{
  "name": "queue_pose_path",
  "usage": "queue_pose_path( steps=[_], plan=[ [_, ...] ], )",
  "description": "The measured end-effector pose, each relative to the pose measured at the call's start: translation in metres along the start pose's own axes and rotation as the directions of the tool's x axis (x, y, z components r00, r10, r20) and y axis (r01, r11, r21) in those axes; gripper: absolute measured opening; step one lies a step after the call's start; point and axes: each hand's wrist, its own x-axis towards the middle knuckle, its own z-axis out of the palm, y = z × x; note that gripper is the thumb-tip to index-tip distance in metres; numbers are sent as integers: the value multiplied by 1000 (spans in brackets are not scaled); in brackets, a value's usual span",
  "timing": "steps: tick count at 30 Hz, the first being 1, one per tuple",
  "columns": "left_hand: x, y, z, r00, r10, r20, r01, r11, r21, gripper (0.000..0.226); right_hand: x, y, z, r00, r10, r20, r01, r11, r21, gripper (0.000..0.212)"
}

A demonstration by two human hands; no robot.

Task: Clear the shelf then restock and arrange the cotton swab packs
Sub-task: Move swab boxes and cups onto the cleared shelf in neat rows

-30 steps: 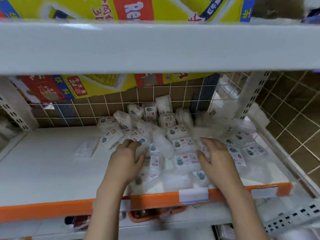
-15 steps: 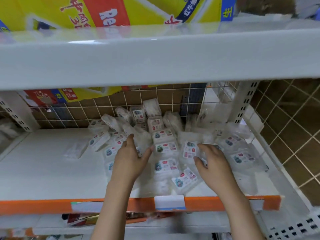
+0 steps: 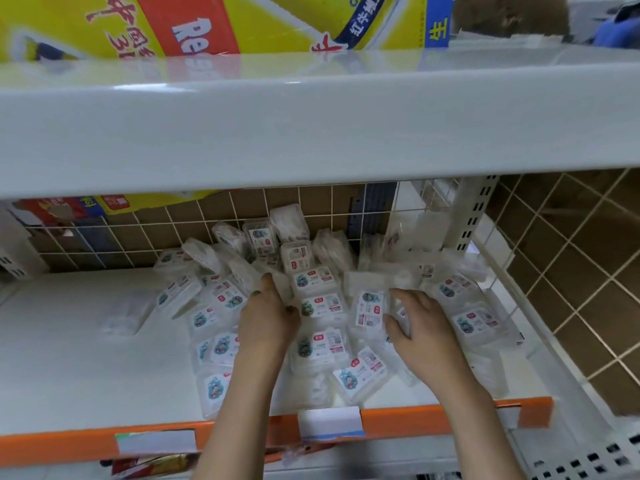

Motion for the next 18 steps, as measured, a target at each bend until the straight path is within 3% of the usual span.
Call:
queue_pose_path(
  steps=[5,8,12,18],
  plan=[
    [2,-5,-5,996,45,-78,-50,997,-62,68,8,-2,-2,996,13,91,-14,1000,3,48],
    [-1,-13,-14,978,112,-173,-135,983,-128,65,22,-7,-4,975,20,223,-21,1000,2,60],
    [-7,-21,-26,956,172,-238,-216,961,-171,64,38,-14,-7,891,16,454,20,997,-75,81],
    [-17,-26,-28,943,192,-272,-251,947,-200,65,47,-19,-9,791,39,611,50,991,-128,108]
  ],
)
